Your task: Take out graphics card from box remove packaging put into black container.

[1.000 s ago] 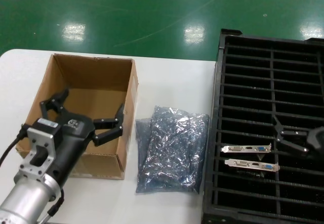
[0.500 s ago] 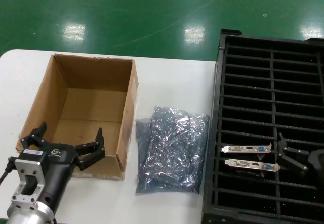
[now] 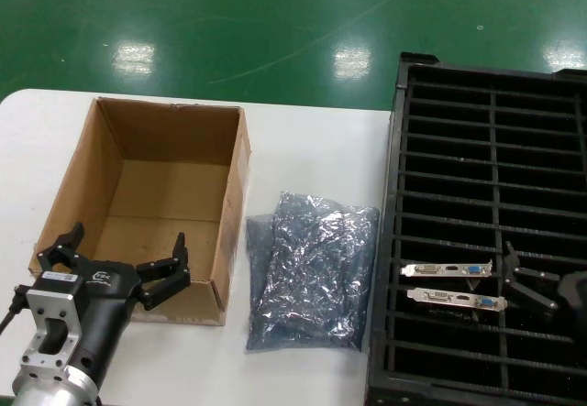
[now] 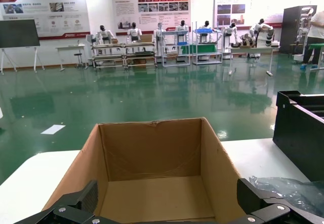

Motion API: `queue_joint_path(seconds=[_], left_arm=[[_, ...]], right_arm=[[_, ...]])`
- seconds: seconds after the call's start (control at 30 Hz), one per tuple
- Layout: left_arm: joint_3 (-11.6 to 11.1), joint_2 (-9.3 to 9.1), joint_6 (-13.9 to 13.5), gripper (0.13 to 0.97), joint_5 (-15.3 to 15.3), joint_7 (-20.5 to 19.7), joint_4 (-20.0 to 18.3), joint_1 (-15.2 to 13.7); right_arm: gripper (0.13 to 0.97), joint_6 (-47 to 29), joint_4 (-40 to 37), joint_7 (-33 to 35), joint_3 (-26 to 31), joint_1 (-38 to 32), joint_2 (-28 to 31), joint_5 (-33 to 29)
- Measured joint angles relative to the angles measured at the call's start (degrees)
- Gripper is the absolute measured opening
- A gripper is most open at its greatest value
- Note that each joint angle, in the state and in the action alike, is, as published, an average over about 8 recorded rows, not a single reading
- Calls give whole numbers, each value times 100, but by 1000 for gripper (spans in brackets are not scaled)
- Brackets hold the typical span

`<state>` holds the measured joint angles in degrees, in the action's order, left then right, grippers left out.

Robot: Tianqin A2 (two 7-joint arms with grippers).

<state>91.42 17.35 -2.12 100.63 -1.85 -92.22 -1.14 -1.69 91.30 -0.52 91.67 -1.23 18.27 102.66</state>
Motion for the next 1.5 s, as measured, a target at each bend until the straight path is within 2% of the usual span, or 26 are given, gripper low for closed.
queue_joint_path(seconds=[1.5], left_arm=[[0, 0, 0, 966, 0, 0, 0, 0]], right_arm=[[966, 0, 0, 0, 0, 0, 0, 0]])
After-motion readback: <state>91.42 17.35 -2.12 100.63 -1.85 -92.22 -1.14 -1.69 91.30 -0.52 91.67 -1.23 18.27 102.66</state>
